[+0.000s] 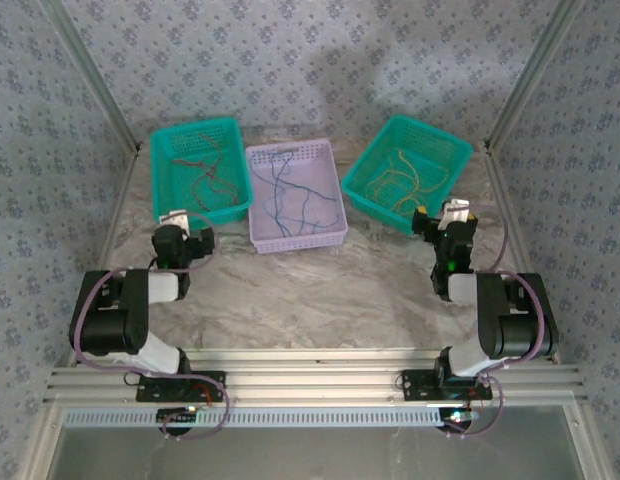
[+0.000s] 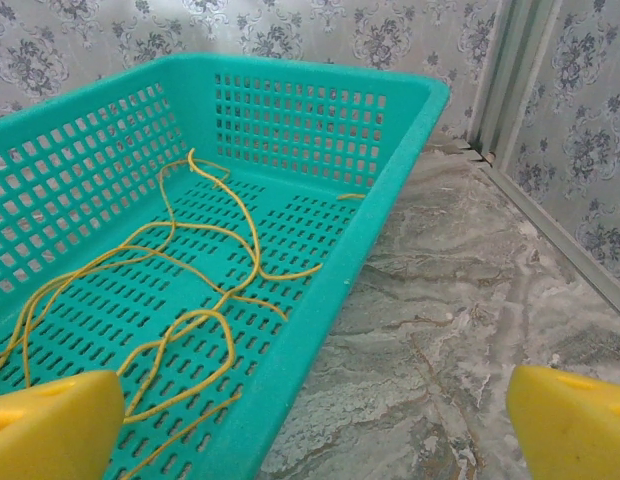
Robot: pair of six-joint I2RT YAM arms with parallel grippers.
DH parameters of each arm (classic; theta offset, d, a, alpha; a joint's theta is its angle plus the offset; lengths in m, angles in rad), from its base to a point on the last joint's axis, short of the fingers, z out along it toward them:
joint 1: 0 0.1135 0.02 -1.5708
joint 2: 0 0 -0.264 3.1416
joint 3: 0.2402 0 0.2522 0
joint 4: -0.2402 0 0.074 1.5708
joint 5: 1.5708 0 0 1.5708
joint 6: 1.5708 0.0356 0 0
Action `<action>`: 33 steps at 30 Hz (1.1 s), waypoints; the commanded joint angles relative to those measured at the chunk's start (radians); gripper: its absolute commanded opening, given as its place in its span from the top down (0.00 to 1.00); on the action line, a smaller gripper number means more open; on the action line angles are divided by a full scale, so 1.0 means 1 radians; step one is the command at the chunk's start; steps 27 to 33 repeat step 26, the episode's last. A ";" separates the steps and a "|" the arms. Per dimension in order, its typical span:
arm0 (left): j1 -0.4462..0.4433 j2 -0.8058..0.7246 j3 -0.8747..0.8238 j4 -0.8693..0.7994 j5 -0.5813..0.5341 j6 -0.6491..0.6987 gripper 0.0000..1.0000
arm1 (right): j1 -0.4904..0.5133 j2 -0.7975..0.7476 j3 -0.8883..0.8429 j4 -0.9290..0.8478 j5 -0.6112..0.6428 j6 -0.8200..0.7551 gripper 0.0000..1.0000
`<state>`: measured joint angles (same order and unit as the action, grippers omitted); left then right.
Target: Untangle the cables
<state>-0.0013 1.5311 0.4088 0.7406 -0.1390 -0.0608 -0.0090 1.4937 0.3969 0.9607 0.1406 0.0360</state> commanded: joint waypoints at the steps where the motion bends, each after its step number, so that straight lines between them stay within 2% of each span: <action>1: -0.002 0.002 -0.007 0.086 -0.045 0.004 0.00 | -0.006 0.030 -0.024 -0.111 -0.008 -0.044 0.00; 6: -0.020 0.005 -0.014 0.108 -0.084 0.013 0.00 | -0.006 0.030 -0.023 -0.111 -0.007 -0.044 0.00; 19: -0.013 0.003 -0.010 0.104 -0.069 0.010 0.00 | -0.006 0.029 -0.023 -0.111 -0.009 -0.044 0.00; 22: 0.010 0.001 -0.012 0.102 -0.020 -0.002 0.00 | -0.006 0.030 -0.023 -0.111 -0.007 -0.044 0.00; 33: -0.002 0.002 -0.010 0.099 -0.031 0.012 0.00 | -0.006 0.030 -0.023 -0.111 -0.008 -0.044 0.00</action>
